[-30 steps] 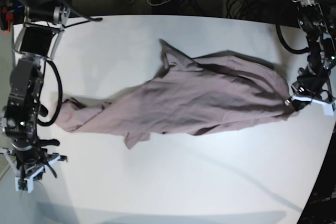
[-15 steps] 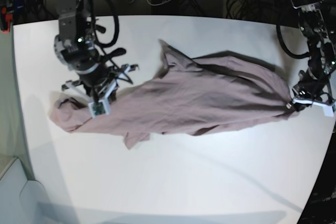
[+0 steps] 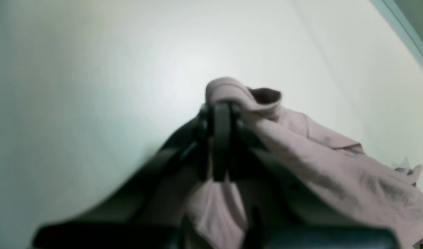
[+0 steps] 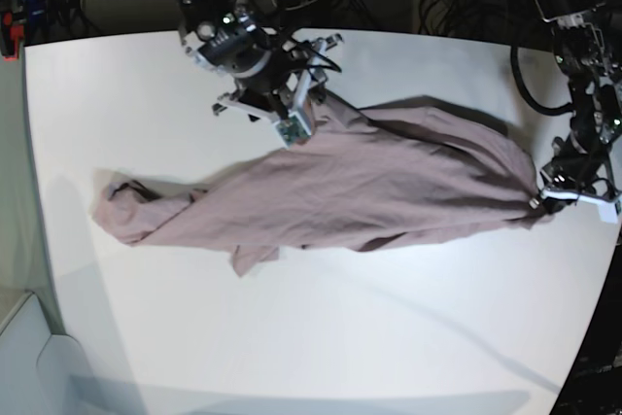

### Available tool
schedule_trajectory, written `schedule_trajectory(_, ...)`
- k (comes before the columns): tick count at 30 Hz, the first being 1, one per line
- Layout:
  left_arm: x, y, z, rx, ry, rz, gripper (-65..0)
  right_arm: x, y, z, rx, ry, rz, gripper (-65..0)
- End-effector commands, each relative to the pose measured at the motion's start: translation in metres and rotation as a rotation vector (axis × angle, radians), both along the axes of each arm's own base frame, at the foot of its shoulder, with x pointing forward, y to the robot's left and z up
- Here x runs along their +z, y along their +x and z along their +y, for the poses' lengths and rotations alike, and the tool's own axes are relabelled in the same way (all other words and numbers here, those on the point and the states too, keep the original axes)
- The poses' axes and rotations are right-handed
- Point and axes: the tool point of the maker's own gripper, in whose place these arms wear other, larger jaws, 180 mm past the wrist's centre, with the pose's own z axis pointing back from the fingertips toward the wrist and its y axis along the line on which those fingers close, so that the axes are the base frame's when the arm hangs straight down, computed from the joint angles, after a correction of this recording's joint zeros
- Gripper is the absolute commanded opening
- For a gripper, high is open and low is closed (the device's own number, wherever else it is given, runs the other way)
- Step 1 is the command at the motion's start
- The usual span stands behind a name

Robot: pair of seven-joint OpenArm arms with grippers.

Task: Layout the t-shirt on the table in an organized manner, then fold the t-shirt properly
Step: 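Regrasp the shirt with the right gripper and pull it flatter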

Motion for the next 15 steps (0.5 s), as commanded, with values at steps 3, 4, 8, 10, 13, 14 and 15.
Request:
schedule_trajectory(3,0.018,0.008,0.007,0.004,0.018,-0.054,-64.7,-0.007,0.002,0.002,-0.004,0.003,0.006,-37.3)
schedule_trajectory(4,0.018,0.008,0.007,0.004,0.018,-0.054,-64.7,-0.008,0.005,0.002,-0.005,0.001,0.004,-37.3)
schedule_trajectory(8,0.018,0.008,0.007,0.004,0.018,-0.053,-64.7,-0.017,0.005,0.002,-0.003,-0.004,0.014,-37.3)
schedule_trajectory(10,0.018,0.008,0.007,0.003,0.018,-0.054,-64.7,-0.02,0.004,0.002,-0.003,-0.005,0.025,-37.7)
schedule_trajectory(13,0.018,0.008,0.007,0.003,0.018,-0.054,-64.7,-0.022,0.003,0.007,-0.003,0.005,0.035,-37.8)
schedule_trajectory(14,0.018,0.008,0.007,0.003,0.018,-0.054,-64.7,-0.023,0.002,0.008,-0.003,0.004,0.041,-37.9)
schedule_trajectory(15,0.019,0.008,0.006,0.003,0.017,-0.055,-64.7,-0.024,0.001,0.008,-0.002,0.005,0.043,-38.7)
